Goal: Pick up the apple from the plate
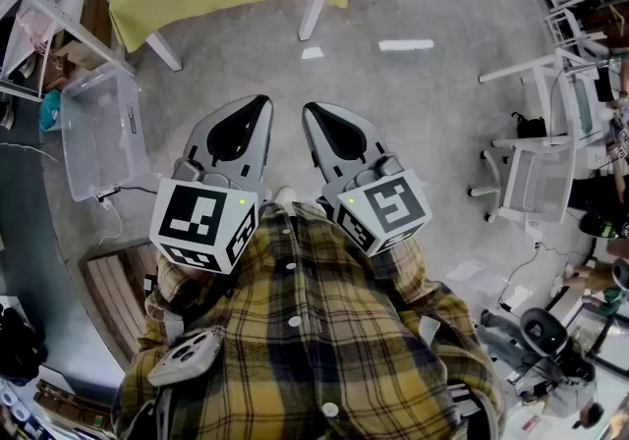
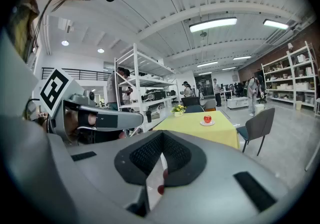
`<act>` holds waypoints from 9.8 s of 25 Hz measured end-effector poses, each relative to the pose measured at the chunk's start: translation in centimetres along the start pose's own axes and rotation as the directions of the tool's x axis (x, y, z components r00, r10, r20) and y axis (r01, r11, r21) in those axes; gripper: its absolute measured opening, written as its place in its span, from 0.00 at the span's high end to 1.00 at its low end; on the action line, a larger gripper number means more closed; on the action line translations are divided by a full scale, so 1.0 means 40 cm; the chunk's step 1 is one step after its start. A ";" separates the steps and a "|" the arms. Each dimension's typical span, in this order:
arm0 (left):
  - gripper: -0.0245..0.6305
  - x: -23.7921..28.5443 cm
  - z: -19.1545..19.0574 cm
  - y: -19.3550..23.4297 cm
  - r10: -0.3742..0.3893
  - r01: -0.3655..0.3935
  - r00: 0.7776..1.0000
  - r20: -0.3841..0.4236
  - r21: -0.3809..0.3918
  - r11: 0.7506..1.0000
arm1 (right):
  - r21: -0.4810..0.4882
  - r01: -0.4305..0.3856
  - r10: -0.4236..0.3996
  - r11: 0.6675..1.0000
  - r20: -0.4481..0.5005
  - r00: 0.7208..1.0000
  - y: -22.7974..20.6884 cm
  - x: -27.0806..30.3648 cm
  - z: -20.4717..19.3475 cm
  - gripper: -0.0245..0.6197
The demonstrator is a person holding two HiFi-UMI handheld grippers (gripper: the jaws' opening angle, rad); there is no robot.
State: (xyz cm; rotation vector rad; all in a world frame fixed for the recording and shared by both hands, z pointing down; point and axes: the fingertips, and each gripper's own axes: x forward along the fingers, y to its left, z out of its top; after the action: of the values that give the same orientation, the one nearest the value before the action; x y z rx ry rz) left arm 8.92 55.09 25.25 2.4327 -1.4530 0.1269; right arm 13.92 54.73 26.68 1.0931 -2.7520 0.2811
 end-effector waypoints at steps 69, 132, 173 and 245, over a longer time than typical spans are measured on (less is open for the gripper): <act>0.95 0.760 0.247 0.572 0.152 -0.153 0.988 -0.016 -0.079 0.985 | 0.053 -0.081 0.086 0.995 -0.096 0.992 -0.689 0.711 0.147 0.97; 0.95 1.365 0.484 1.127 -0.011 0.006 0.996 -0.087 -0.056 0.998 | 0.081 0.061 -0.045 0.995 -0.177 0.983 -1.107 1.417 0.332 0.97; 0.40 1.512 0.218 1.143 -0.040 0.042 0.944 -0.328 0.001 0.999 | 0.170 0.102 -0.050 0.980 -0.286 0.957 -1.174 1.383 0.206 0.97; 0.33 1.617 -0.043 1.236 0.002 0.043 0.870 -0.493 0.080 0.996 | 0.275 0.126 -0.022 0.953 -0.353 0.936 -1.239 1.490 0.046 0.97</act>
State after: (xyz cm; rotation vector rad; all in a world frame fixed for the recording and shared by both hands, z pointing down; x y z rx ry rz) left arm -2.81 -20.84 52.24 2.2444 -1.2038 0.7646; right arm 5.22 -20.38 43.74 1.0860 -2.3976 0.8121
